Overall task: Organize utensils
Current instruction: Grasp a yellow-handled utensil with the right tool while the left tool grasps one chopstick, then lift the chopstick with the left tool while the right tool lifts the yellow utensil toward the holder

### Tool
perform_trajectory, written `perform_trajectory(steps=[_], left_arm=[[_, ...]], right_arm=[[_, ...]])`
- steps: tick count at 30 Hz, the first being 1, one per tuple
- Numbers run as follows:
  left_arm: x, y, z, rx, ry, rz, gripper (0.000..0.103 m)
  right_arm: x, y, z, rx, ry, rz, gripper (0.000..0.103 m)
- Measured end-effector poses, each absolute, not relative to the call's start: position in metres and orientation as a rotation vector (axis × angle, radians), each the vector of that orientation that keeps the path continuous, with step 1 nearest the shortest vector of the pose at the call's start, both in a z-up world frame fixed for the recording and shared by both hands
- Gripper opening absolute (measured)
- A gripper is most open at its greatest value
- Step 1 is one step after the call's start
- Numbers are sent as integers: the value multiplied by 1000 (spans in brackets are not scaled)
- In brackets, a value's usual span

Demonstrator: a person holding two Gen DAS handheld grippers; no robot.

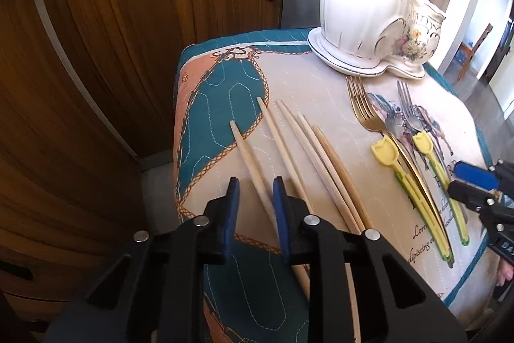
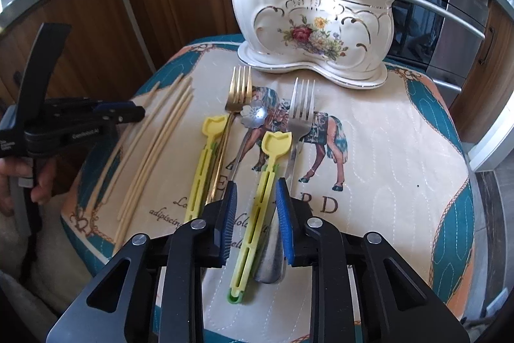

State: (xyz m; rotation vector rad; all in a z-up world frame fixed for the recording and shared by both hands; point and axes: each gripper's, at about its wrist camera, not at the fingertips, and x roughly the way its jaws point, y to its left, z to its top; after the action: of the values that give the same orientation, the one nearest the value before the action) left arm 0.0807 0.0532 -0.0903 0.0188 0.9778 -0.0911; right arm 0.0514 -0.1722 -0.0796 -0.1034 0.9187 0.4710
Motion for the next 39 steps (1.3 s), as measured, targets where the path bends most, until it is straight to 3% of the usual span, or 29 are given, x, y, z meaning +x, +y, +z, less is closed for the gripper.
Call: perform_trajectory(steps=[19, 21, 24, 29, 39], left_arm=[[44, 41, -83, 63, 1121, -116, 21], [43, 37, -86, 81, 1126, -98, 21], [44, 32, -86, 92, 1131, -86, 20], [51, 31, -89, 84, 1115, -80, 5], [51, 49, -69, 6, 1007, -99, 4]], right_arm=[[56, -164, -89, -131, 962, 471, 24], [56, -167, -88, -119, 960, 471, 16], [58, -167, -88, -107, 953, 473, 13], [56, -170, -81, -73, 923, 474, 11], [53, -193, -56, 48, 801, 488, 11]])
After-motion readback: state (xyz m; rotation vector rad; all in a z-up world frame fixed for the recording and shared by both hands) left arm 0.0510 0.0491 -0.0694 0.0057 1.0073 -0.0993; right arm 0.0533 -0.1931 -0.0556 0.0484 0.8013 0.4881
